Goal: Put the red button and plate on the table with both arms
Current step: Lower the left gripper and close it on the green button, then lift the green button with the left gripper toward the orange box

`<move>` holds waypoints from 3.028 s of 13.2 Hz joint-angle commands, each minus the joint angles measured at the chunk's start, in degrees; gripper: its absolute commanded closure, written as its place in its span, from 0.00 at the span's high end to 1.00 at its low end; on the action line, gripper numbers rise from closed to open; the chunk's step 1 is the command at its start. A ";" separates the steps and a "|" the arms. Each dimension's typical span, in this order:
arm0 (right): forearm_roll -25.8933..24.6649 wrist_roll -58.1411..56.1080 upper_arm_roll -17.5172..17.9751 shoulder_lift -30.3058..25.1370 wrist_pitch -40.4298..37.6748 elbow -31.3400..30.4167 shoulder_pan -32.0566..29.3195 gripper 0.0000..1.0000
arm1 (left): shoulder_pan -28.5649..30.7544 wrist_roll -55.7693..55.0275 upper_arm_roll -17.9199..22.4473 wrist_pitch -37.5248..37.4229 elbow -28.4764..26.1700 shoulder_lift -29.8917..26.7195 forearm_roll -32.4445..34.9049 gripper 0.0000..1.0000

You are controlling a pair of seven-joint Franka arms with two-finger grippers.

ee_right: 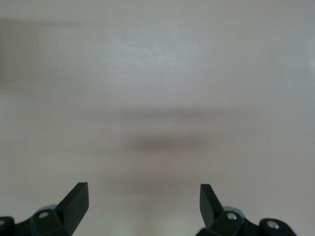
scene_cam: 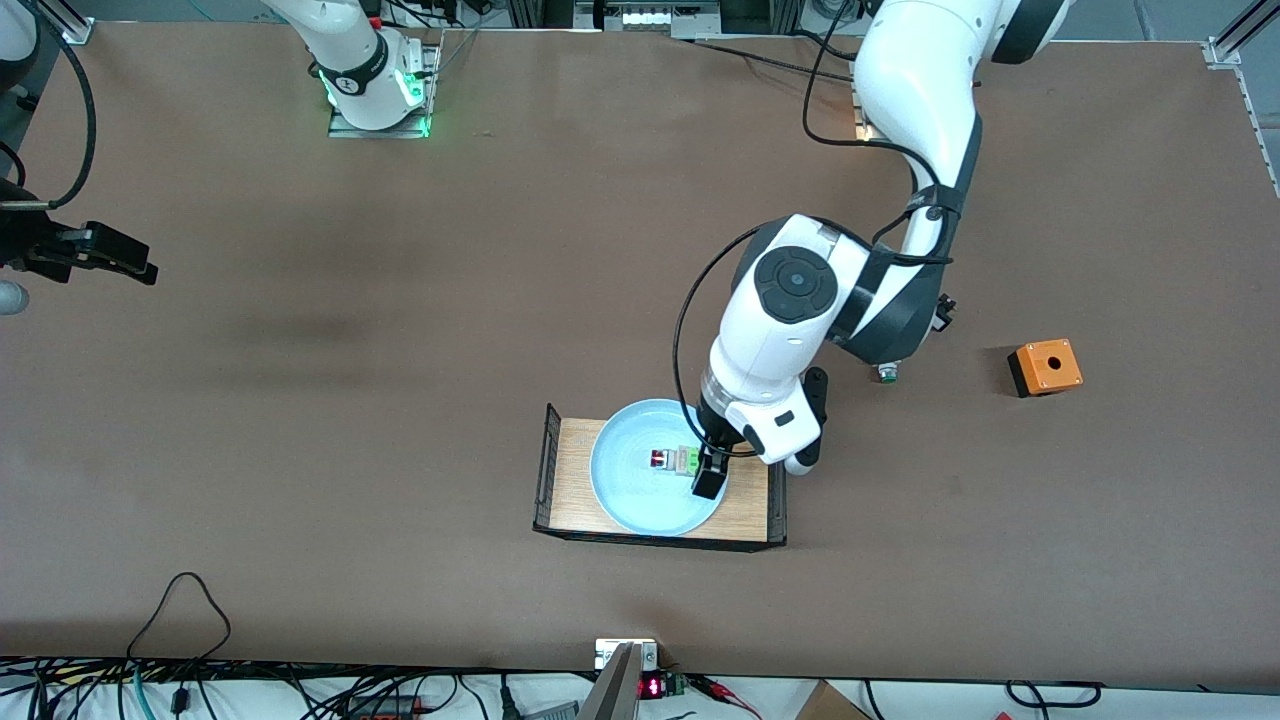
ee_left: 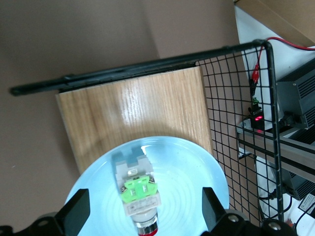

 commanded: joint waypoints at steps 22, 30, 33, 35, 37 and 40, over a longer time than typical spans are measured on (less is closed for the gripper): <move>-0.80 -0.07 -0.27 -0.89 -0.49 -0.01 0.07 1.00 | -3.73 -1.92 5.26 3.12 4.75 6.06 -0.28 0.12; -0.80 -0.07 -0.27 -0.89 -0.49 -0.01 0.15 1.00 | -2.85 -1.04 6.93 -4.78 4.66 -0.52 -0.19 0.05; -0.63 -0.07 -0.10 -0.89 -0.66 -0.01 0.15 1.00 | -2.58 3.43 7.46 -9.09 4.48 -4.03 -0.19 0.04; -0.28 0.02 0.08 -0.89 -0.58 -0.01 0.15 1.00 | -2.06 8.95 7.55 -11.38 4.22 -7.02 -0.45 0.03; -0.19 0.02 0.08 -0.89 -0.58 -0.01 0.15 1.00 | -0.92 14.40 7.55 -13.23 3.96 -8.00 -0.54 0.02; -0.10 0.02 -0.01 -0.81 -0.05 -0.01 0.15 1.00 | 2.15 24.41 7.55 -15.77 2.99 -9.14 -0.54 0.01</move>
